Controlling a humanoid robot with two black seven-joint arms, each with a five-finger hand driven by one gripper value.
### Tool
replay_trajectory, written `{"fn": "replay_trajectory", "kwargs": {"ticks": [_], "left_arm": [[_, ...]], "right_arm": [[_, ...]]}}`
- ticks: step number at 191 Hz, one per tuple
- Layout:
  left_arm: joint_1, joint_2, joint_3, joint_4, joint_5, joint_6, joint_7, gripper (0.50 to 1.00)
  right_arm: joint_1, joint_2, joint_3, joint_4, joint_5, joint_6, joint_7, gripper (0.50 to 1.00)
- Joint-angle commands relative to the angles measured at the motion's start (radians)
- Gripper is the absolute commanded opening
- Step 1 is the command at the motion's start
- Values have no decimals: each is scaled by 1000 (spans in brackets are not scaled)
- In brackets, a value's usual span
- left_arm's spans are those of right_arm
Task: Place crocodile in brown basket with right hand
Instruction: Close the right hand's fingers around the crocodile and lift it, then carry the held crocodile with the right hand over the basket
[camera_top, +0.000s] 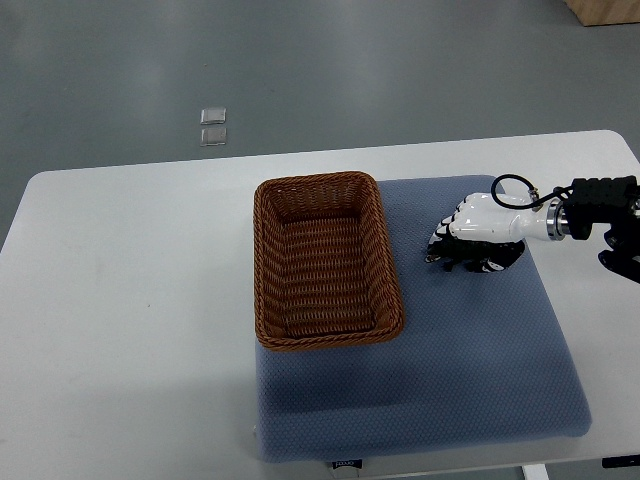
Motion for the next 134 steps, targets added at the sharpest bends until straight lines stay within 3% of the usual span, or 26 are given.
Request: {"fn": "replay_trajectory", "kwargs": {"ticks": [1, 134], "left_arm": [[0, 0, 1, 0, 1, 0, 0, 1000], [0, 0, -1, 0, 1, 0, 0, 1000]], "right_arm": [[1, -2, 8, 0, 2, -1, 0, 549], [84, 9, 24, 0, 18, 9, 0, 558]]}}
